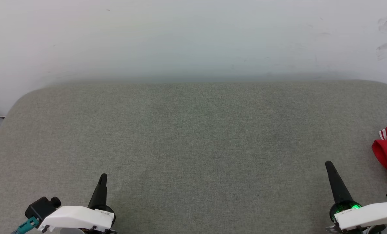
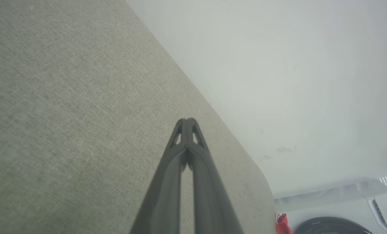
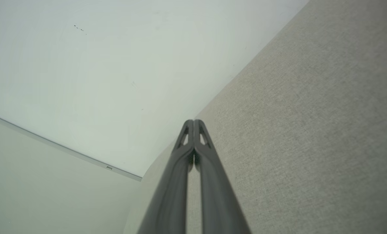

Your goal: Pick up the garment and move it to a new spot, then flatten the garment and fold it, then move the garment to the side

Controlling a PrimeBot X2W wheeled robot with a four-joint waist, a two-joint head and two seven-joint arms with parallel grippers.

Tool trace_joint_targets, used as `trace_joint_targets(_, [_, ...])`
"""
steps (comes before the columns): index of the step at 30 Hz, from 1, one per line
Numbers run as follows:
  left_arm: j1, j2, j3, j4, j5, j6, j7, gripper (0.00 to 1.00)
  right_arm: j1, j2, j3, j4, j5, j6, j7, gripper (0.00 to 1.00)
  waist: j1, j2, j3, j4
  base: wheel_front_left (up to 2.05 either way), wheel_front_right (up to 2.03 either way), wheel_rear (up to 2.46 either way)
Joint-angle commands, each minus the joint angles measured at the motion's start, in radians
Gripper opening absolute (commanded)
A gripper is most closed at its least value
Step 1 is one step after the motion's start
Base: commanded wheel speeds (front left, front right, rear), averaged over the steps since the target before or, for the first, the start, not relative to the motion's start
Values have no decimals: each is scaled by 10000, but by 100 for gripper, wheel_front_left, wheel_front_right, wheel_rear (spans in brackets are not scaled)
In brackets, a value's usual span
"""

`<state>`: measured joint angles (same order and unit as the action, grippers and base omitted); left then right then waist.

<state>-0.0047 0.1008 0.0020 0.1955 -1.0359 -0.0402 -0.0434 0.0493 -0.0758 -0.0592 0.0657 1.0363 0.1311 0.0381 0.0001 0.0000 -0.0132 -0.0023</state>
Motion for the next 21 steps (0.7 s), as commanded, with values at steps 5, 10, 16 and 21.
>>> trace_joint_targets(5, [-304,-30,146,-18,-608,-130,163,0,-381,-82,-19,96,682,-1,57,0,-1,0,10,2,0,0,0])
trace_joint_targets(10, [-377,-76,249,36,-1115,-208,314,0,-499,-82,-28,254,1214,-2,91,0,-1,0,22,4,0,0,0])
trace_joint_targets(16, [-480,-132,348,91,-1696,-305,468,0,-660,-80,-43,448,1822,-1,131,0,-1,0,36,5,0,0,0])
trace_joint_targets(21, [-548,-178,444,132,-2155,-374,591,0,-764,-77,-57,593,2303,-2,164,0,-1,0,48,7,0,0,0])
